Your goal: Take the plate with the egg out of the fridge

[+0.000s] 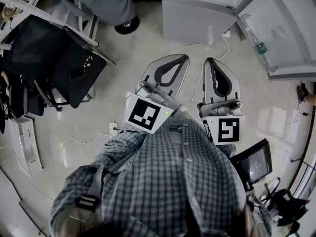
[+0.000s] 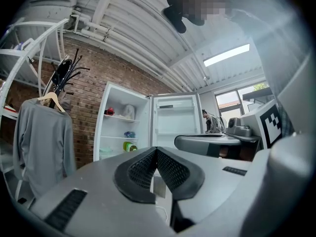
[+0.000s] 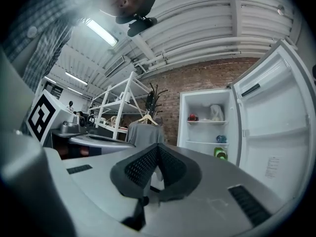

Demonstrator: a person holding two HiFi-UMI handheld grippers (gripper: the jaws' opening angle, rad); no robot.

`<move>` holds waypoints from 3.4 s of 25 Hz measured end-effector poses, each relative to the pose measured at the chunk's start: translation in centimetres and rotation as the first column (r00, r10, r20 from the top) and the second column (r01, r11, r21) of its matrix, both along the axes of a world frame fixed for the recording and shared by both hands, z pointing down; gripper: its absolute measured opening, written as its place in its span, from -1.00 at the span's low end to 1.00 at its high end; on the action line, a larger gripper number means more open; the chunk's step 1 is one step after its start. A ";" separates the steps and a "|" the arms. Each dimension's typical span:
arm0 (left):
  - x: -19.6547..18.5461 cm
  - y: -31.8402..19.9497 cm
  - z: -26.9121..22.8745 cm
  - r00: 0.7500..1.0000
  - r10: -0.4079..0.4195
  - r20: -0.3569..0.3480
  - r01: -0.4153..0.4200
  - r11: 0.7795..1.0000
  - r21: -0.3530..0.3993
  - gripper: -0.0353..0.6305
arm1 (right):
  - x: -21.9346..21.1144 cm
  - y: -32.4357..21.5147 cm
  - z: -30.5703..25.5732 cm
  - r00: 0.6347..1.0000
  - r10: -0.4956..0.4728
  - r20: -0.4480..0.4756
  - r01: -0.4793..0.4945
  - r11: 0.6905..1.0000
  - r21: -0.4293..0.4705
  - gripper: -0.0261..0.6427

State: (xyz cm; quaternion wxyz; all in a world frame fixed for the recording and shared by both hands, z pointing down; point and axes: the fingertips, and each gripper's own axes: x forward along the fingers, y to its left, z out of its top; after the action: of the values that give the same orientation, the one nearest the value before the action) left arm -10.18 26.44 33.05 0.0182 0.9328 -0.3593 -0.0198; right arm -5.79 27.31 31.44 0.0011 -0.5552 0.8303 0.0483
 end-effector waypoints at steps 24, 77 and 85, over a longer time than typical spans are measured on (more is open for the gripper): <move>-0.3 -1.7 0.5 1.000 -0.002 -0.006 0.002 1.000 -0.017 -0.88 | 0.9 -1.3 0.9 0.999 0.009 -0.043 -0.008 1.000 0.027 -0.90; 12.6 -22.9 -0.4 0.994 -0.110 -0.025 0.110 0.994 0.009 -0.88 | 13.5 -21.9 -0.7 0.994 -0.072 -0.079 0.078 0.994 0.076 -0.90; 12.4 -29.2 -0.6 0.996 -0.089 -0.027 0.090 0.996 0.029 -0.88 | 13.8 -28.1 -0.6 0.996 -0.043 -0.084 0.049 0.996 0.072 -0.90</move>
State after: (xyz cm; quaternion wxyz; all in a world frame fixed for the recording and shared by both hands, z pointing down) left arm 2.17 -2.76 32.48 0.0078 0.9157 -0.4001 -0.0378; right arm 7.99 -0.80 30.89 -0.0114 -0.5331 0.8398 0.1019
